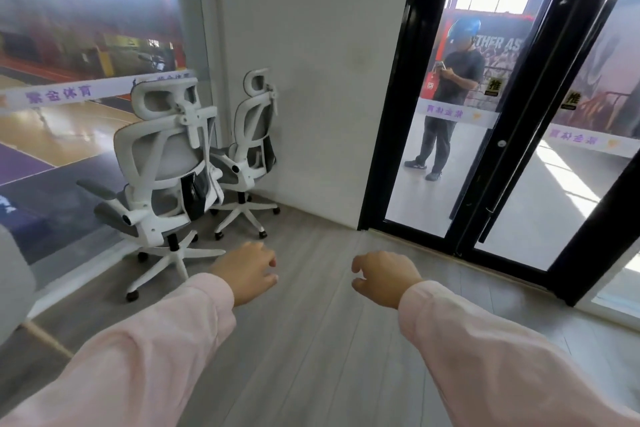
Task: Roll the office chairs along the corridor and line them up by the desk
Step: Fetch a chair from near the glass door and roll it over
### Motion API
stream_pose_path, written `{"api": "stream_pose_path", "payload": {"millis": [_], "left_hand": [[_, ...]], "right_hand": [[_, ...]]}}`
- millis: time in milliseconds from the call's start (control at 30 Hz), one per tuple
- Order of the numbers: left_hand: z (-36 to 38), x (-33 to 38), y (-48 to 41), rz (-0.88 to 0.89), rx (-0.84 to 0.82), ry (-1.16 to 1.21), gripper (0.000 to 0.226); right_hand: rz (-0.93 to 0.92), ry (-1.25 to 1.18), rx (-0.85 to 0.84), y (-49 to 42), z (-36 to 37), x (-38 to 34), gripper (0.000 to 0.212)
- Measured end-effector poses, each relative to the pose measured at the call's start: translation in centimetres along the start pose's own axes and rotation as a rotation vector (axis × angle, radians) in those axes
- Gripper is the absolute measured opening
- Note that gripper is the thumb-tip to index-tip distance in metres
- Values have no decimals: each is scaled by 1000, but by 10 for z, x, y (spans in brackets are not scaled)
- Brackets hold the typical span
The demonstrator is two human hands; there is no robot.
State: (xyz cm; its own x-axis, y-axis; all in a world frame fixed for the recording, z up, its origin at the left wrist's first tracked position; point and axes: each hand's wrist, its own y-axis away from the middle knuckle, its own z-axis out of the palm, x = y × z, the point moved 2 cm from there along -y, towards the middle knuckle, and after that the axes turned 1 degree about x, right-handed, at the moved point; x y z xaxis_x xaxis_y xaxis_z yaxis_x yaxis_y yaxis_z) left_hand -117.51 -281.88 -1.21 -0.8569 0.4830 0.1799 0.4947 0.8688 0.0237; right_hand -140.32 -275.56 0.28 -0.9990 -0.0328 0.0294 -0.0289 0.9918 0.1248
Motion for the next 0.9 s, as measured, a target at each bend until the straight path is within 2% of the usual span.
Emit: {"api": "stream_pose_path", "payload": {"millis": [367,733,900], "left_hand": [[-32,-51,-195,-91,74,6,35],[-54,-189,-377,-107,114,23,26],[-85,-247,-461,-103,140,15,30]], "right_hand": [[-131,38,38,-224,-45,54,33],[-145,42,25,-452,-67,31,32],[-161,34,45,-548,-93,16,31]]}}
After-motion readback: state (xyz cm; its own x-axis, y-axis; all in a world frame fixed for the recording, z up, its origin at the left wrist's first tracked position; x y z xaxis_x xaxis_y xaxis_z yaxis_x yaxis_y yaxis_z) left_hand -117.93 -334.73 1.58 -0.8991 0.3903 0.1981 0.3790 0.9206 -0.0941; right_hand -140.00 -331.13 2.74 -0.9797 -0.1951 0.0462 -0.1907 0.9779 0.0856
